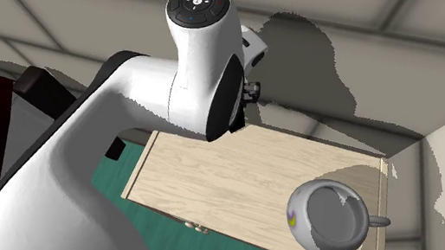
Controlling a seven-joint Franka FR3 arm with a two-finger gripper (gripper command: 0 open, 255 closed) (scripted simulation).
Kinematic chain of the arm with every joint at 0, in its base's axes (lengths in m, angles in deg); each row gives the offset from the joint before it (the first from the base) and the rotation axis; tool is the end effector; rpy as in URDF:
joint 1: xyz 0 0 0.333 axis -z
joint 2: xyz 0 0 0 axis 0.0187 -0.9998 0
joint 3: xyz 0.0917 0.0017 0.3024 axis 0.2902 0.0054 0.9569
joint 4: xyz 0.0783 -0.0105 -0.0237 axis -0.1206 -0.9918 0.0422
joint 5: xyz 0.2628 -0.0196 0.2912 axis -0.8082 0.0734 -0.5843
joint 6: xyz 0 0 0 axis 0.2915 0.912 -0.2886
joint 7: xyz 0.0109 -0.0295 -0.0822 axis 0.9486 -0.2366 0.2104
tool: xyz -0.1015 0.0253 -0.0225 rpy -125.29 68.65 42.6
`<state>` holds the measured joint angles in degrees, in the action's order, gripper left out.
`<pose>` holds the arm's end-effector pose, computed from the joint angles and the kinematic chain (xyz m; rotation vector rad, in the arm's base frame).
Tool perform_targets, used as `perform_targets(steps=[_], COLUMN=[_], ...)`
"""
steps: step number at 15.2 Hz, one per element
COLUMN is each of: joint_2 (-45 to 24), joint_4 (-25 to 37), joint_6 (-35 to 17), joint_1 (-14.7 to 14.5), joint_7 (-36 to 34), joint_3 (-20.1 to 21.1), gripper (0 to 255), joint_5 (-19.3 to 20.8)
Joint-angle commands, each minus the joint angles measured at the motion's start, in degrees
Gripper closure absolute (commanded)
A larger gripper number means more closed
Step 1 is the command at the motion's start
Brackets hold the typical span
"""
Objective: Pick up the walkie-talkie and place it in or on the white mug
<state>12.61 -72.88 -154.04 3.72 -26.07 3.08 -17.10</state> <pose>0.5954 -0.0822 0.4754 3.0634 0.0356 0.3813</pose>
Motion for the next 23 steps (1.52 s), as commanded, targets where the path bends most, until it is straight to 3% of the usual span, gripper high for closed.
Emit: perform_targets(steps=[1, 4, 5, 23], joint_2=[-1.13, -0.93, -2.16, -0.23], joint_4=[-1.38, -2.19, 1.51, 13.02], joint_6=[0.47, -0.13, 2.34, 15.77], joint_1=[-0.01, 0.29, 0.16, 0.06], joint_7=[-0.26, 0.37, 0.17, 0.29], joint_3=[-0.05, -0.29, -0.17, -0.24], gripper=[255, 255, 255, 255], joint_5=[0.31, 0.13, -0.02, 0.08])
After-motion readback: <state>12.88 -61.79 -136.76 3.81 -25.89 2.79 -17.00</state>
